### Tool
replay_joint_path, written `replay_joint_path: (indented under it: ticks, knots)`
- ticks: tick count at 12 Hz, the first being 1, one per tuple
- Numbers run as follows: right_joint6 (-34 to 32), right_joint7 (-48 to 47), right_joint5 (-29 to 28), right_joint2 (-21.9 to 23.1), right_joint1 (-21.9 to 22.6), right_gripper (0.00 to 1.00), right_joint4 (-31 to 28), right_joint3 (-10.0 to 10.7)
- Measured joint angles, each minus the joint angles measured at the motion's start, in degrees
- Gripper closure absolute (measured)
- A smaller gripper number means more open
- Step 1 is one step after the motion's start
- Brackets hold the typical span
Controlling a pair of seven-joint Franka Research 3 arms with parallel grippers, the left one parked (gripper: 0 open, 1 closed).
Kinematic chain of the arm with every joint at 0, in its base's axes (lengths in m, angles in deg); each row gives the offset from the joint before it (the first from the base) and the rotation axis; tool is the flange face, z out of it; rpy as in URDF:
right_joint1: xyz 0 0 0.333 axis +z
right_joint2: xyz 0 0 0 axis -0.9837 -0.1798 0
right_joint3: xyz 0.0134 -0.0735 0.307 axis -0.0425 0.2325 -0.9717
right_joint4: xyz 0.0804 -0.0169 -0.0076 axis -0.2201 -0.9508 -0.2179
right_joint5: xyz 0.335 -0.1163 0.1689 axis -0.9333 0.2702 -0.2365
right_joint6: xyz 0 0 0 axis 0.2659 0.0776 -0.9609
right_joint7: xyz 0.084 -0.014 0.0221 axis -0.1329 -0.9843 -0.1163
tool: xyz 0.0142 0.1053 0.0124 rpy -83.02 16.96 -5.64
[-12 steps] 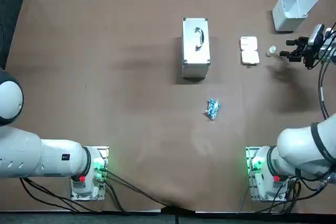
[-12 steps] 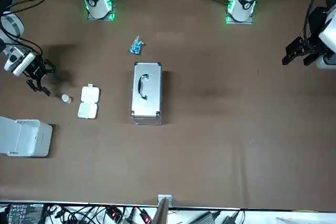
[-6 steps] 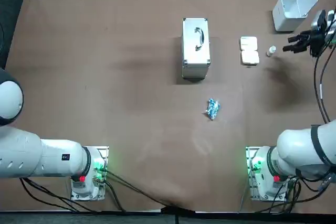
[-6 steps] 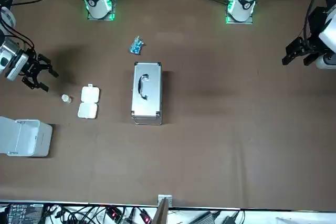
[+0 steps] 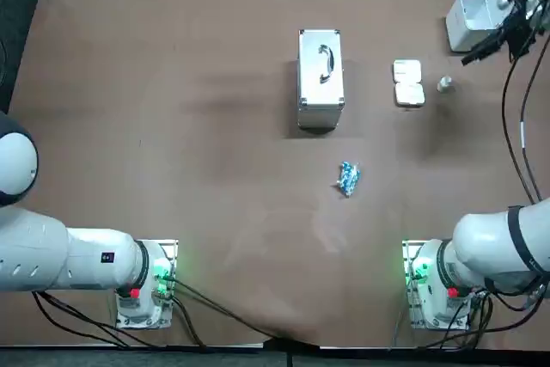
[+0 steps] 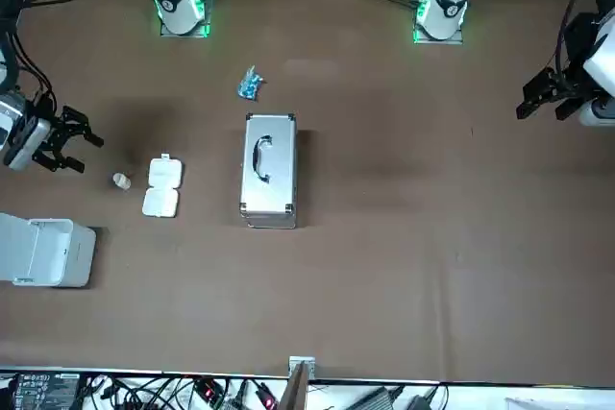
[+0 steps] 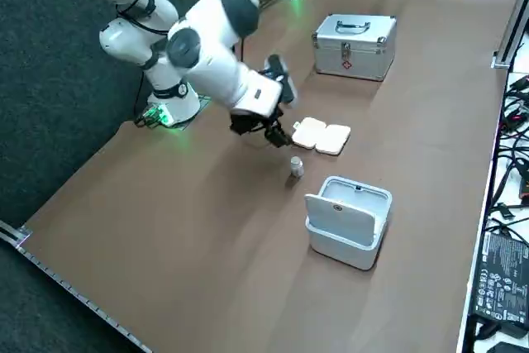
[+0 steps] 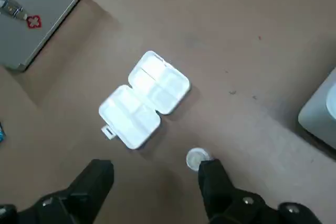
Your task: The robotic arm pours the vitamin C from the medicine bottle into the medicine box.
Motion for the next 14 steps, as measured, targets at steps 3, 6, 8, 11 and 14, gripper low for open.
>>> replay_joint_path:
  ticks: [3, 6, 8, 11, 14]
  knots:
    - [-1.46, -13.76, 6.72, 0.01, 4.97, 0.00, 4.17, 0.27]
    - [-2.19, -35.52, 17.87, 1.67, 10.93, 0.00, 7.45, 0.35]
    - [-3.60, -44.03, 19.36, 3.78, 13.61, 0.00, 7.79, 0.36]
    - [-6.51, -56.69, 21.24, 7.02, 16.57, 0.00, 7.81, 0.31]
    - [-8.00, -65.74, 24.49, 9.57, 17.51, 0.00, 8.07, -1.21]
